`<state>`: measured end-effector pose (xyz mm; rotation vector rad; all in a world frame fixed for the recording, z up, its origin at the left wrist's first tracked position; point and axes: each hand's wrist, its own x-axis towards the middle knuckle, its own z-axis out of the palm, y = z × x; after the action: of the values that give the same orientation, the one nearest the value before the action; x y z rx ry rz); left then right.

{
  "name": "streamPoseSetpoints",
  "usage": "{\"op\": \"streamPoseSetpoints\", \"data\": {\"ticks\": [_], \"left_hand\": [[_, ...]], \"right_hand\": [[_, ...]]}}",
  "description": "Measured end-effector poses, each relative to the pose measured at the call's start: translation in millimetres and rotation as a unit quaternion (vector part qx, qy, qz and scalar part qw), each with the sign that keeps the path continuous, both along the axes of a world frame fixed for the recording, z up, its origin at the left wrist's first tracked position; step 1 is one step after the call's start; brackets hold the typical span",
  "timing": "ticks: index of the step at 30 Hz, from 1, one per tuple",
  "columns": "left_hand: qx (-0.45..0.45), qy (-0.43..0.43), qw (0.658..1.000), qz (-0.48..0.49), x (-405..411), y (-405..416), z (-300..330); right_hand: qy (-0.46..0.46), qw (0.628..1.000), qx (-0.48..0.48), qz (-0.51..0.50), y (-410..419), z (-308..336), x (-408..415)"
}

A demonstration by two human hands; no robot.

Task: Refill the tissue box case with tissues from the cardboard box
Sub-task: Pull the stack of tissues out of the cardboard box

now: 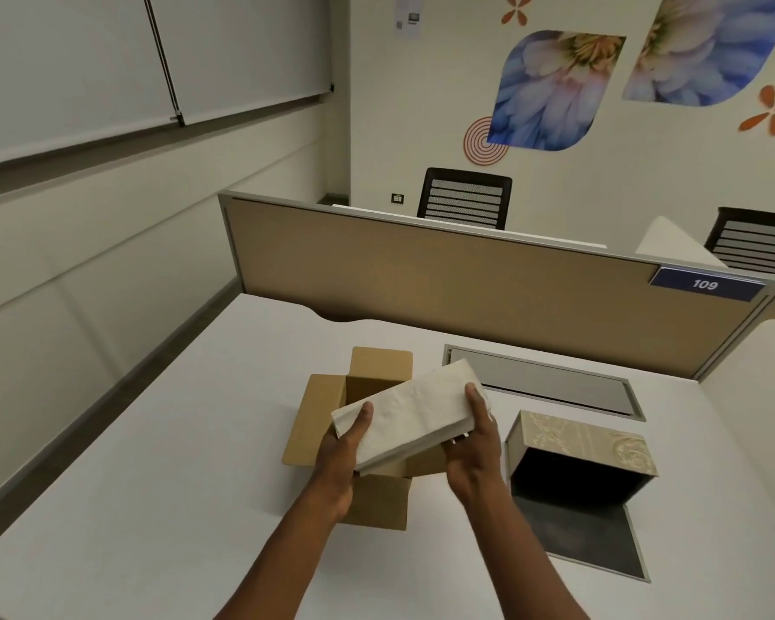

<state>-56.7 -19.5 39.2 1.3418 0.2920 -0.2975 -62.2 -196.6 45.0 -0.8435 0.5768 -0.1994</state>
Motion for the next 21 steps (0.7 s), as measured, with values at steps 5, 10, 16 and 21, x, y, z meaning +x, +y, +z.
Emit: {"op": "streamPoseSetpoints", "data": {"ticks": [5,10,16,21], "left_hand": [[0.014,0.011,0.998,-0.068,-2.7,11.3,0.4],[0.014,0.040,0.993,-0.109,-7.8,3.7,-2.0],[0.035,0.076,0.988,-0.127,-7.6,-7.7,-12.3],[0.046,0.077,0.985,-0.149,-6.6,-29.9,-14.3]], "right_hand": [[0.044,0.991,-0.065,0.108,-44.8,8.8,-13.8],[0.054,0.978,-0.141,0.145,-50.6,1.1,-27.6],[0.083,0.974,-0.124,0.169,-76.5,-8.4,-45.2],[0.115,0.961,-0.174,0.181,-94.1,-16.6,-52.4]]}}
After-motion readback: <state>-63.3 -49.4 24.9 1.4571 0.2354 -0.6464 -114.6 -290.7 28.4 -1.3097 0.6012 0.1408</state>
